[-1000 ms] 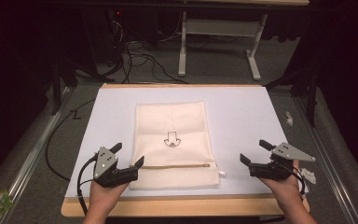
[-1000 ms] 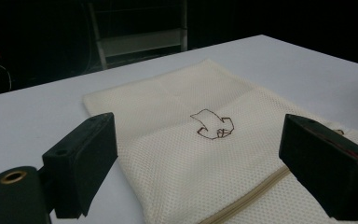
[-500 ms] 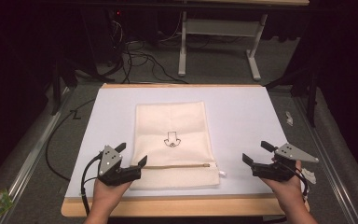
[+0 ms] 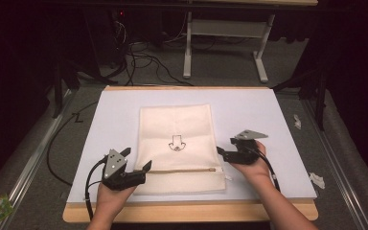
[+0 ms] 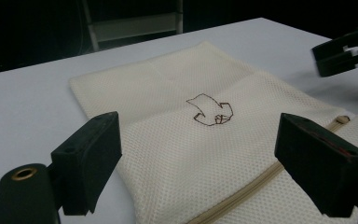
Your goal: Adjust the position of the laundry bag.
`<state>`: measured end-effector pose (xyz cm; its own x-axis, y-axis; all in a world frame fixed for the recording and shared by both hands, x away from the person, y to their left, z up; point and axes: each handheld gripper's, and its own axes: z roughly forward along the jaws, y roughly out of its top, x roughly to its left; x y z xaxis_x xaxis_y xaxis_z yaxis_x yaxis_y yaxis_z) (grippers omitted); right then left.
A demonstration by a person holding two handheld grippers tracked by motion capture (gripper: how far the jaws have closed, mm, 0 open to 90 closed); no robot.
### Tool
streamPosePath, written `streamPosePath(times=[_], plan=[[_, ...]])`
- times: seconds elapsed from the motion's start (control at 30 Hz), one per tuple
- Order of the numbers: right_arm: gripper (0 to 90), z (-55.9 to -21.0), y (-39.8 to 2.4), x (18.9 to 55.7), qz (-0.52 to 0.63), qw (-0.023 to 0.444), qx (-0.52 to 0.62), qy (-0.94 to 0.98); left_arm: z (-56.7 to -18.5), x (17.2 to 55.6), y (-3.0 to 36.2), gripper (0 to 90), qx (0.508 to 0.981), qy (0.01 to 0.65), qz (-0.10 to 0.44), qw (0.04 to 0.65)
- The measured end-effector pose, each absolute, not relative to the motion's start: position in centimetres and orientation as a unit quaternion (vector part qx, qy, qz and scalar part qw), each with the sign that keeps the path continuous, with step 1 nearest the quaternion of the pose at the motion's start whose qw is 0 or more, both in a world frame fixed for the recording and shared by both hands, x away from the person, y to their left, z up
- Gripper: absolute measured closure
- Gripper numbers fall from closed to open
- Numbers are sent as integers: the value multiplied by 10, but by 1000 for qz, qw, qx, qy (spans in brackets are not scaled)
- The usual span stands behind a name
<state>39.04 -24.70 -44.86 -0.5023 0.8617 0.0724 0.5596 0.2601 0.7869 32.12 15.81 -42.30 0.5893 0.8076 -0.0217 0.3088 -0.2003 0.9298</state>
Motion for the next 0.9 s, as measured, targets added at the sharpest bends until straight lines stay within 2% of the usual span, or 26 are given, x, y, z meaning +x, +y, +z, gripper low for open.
streamPosePath(times=[0.27,0.5,0.63,0.7,0.8,0.83,0.9], plan=[[301,-467,-196,448,327,184,475,796,-425,324,161,155,734,382,237,510],[277,-476,-179,463,304,193,491,793,-424,322,160,155,733,379,233,514],[319,-475,-178,462,300,193,494,793,-424,322,159,156,733,379,235,513],[435,-474,-179,461,300,195,490,795,-424,322,159,157,735,379,234,511],[709,-471,-181,460,297,199,478,802,-425,322,157,157,737,377,231,511],[709,-471,-181,460,297,199,478,802,-425,322,157,158,737,377,231,511],[859,-471,-186,458,301,197,470,806,-426,323,157,162,740,378,226,508]])
